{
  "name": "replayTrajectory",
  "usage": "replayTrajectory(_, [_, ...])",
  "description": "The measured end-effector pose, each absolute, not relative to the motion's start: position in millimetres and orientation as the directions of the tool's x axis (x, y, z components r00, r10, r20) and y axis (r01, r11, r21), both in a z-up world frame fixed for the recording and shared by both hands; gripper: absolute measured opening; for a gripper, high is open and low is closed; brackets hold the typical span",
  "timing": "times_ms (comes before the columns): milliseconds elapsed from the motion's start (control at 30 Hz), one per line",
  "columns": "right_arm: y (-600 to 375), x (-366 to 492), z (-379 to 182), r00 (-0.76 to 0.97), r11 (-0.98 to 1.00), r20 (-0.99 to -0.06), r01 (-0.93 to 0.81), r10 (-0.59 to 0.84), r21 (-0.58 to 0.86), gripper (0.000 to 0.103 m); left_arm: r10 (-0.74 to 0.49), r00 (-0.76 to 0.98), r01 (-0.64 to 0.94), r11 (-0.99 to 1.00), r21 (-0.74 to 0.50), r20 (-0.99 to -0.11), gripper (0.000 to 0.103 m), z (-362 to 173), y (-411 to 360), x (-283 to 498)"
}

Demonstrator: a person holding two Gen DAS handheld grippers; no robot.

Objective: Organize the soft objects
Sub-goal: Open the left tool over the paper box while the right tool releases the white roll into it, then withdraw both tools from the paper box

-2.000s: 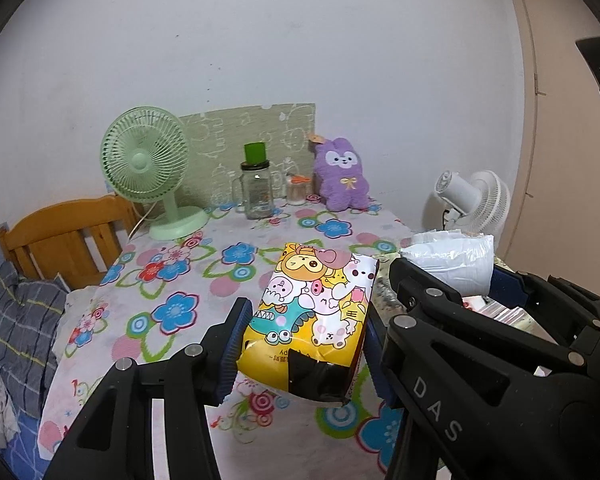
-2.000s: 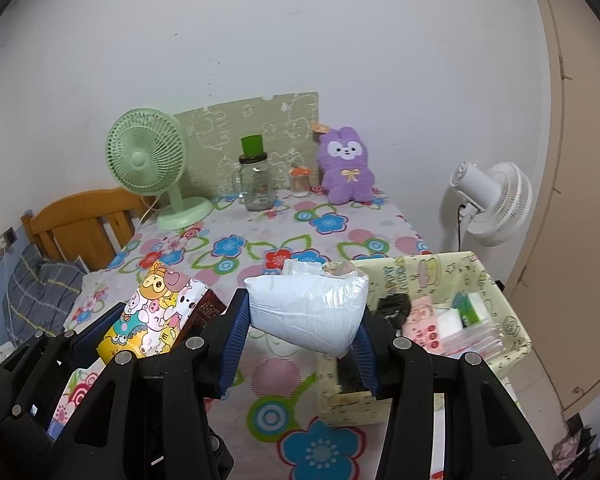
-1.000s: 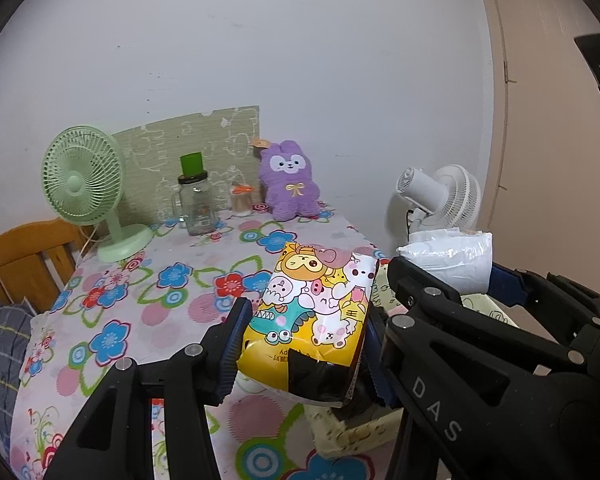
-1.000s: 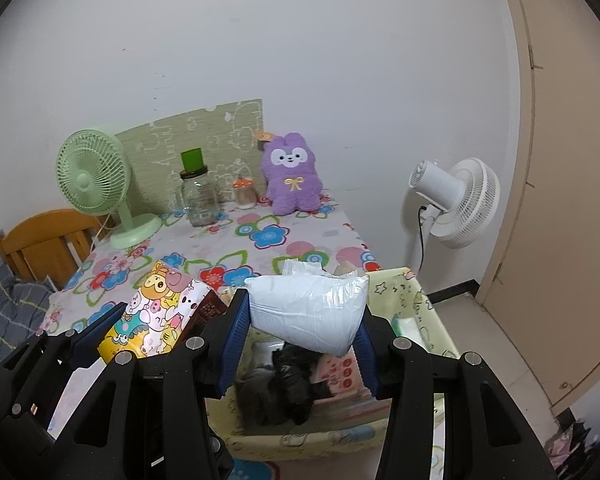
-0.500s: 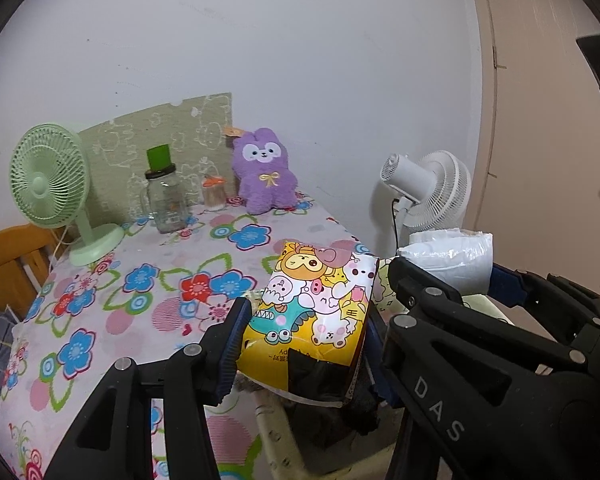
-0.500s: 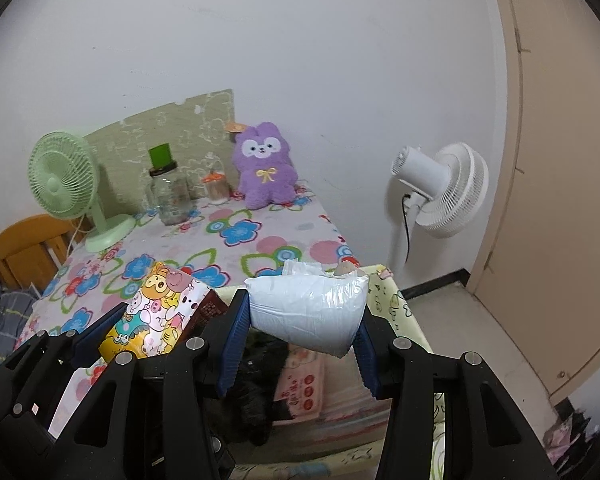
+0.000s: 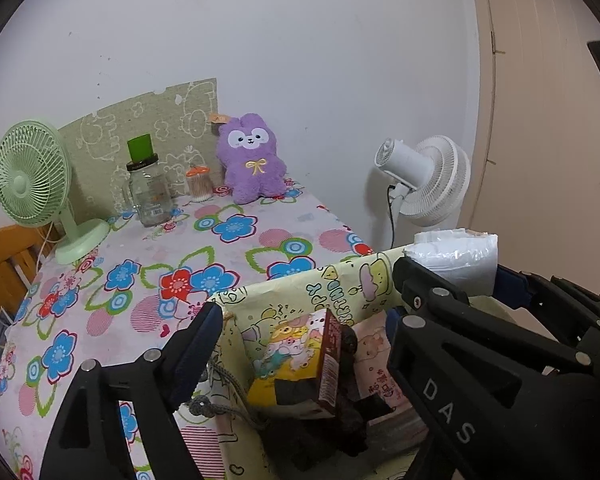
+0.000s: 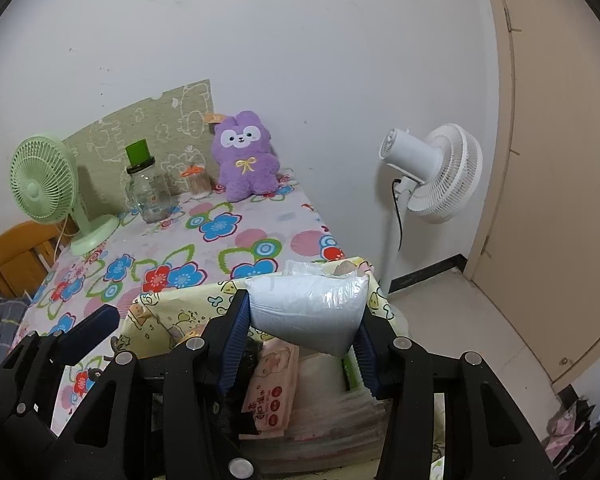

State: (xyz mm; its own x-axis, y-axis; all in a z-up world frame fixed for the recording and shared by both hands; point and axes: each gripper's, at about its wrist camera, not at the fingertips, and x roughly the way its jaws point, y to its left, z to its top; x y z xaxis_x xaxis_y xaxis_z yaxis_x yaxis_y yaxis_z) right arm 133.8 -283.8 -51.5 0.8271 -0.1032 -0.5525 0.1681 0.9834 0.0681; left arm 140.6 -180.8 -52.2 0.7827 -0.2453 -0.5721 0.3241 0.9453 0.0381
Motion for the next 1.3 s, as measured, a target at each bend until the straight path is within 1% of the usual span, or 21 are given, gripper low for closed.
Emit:
replayTrajectory(100, [-282.3, 136.6, -53.7, 0.826, 0.985, -0.556, 0.159, -0.095, 0.068, 0.051, -0.222, 0.782, 0.313, 0.948, 0.059, -0.582, 0.086, -52.7, -180.6, 141.2])
replayTrajectory(167, [-279.9, 138.7, -55.4, 0.824, 0.986, -0.56, 0.15, -0.085, 0.071, 0.051, -0.217, 0.777, 0.314, 0.947, 0.065, -0.591, 0.088, -53.4, -179.2, 141.2])
replayTrajectory(200, [-279.2, 139.2, -56.0, 0.825, 0.987, -0.561, 0.138, -0.07, 0.08, 0.052, -0.222, 0.771, 0.317, 0.947, 0.058, -0.597, 0.089, -53.4, -177.2, 141.1])
replayTrajectory(267, [-276.6, 140.6, -57.4, 0.823, 0.989, -0.567, 0.113, -0.037, 0.1, 0.053, -0.209, 0.771, 0.307, 0.95, 0.064, -0.601, 0.089, -53.4, -174.7, 140.9])
replayTrajectory(333, [-273.7, 141.5, -57.7, 0.823, 0.99, -0.568, 0.102, -0.028, 0.099, 0.057, -0.199, 0.773, 0.298, 0.952, 0.067, -0.603, 0.089, -53.5, -171.9, 140.5])
replayTrajectory(367, [-271.6, 141.8, -57.8, 0.823, 0.991, -0.568, 0.095, -0.024, 0.096, 0.06, -0.199, 0.772, 0.296, 0.953, 0.064, -0.604, 0.089, -53.9, -170.1, 140.4])
replayTrajectory(400, [-270.4, 141.4, -57.7, 0.823, 0.991, -0.568, 0.093, -0.023, 0.093, 0.066, -0.202, 0.77, 0.296, 0.953, 0.059, -0.605, 0.09, -54.1, -169.0, 140.8])
replayTrajectory(467, [-266.8, 140.7, -57.2, 0.824, 0.993, -0.566, 0.088, -0.025, 0.084, 0.072, -0.215, 0.761, 0.302, 0.952, 0.041, -0.612, 0.091, -55.0, -166.1, 141.8])
replayTrajectory(533, [-263.5, 138.7, -55.9, 0.825, 0.993, -0.564, 0.098, -0.042, 0.069, 0.077, -0.225, 0.753, 0.306, 0.952, 0.026, -0.618, 0.091, -55.7, -163.6, 141.6])
replayTrajectory(600, [-262.9, 138.1, -55.7, 0.823, 0.993, -0.566, 0.099, -0.046, 0.063, 0.083, -0.224, 0.757, 0.306, 0.952, 0.03, -0.614, 0.092, -55.0, -162.5, 138.8])
replayTrajectory(833, [-256.3, 130.5, -52.2, 0.82, 0.992, -0.569, 0.11, -0.054, 0.065, 0.086, -0.221, 0.769, 0.301, 0.953, 0.035, -0.6, 0.092, -49.2, -154.0, 128.1])
replayTrajectory(1000, [-245.8, 119.8, -46.9, 0.828, 0.992, -0.558, 0.11, -0.054, 0.067, 0.091, -0.213, 0.782, 0.293, 0.955, 0.044, -0.586, 0.093, -44.1, -144.9, 119.6])
replayTrajectory(1133, [-237.9, 111.0, -42.8, 0.835, 0.992, -0.548, 0.109, -0.055, 0.066, 0.094, -0.199, 0.797, 0.281, 0.958, 0.058, -0.57, 0.097, -39.3, -136.1, 110.1])
replayTrajectory(1300, [-226.0, 101.8, -37.5, 0.839, 0.993, -0.541, 0.103, -0.055, 0.058, 0.095, -0.205, 0.804, 0.275, 0.961, 0.043, -0.558, 0.098, -34.4, -120.9, 100.5])
